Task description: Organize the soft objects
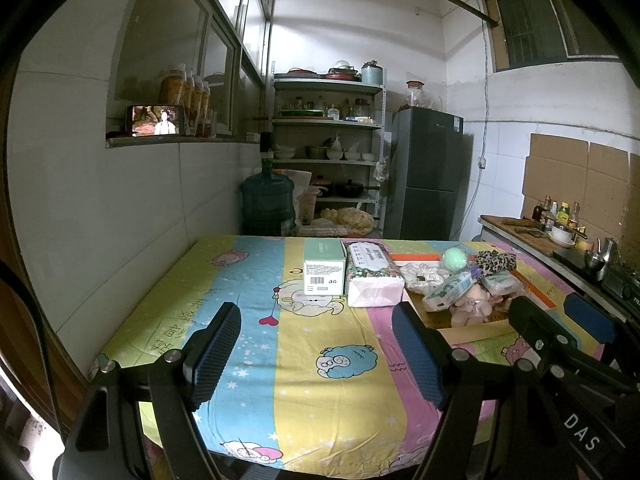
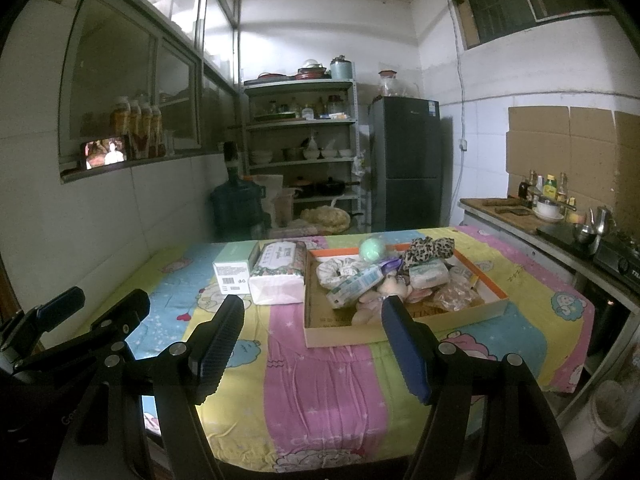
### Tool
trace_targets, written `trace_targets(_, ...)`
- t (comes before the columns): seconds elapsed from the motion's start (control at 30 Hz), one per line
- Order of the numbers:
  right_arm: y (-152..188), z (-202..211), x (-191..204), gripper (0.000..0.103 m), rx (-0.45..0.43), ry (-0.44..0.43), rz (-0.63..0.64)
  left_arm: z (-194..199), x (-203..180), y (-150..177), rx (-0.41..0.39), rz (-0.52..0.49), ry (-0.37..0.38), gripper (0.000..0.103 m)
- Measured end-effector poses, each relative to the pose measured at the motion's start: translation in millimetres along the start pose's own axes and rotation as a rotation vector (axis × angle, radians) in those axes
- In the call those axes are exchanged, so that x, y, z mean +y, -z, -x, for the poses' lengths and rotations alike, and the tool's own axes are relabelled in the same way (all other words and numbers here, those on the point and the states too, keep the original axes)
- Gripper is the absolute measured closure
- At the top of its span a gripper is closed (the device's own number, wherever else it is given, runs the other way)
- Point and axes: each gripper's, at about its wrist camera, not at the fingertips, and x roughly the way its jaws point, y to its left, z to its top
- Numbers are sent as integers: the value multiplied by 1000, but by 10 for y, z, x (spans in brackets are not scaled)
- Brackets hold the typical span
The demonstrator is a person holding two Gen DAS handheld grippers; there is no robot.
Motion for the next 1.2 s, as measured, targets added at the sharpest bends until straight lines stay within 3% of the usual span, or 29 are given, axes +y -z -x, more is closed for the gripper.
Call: trace_targets(1.2, -7, -18, 50, 30, -4, 3, -1, 2, 10, 0, 0, -1, 2, 25)
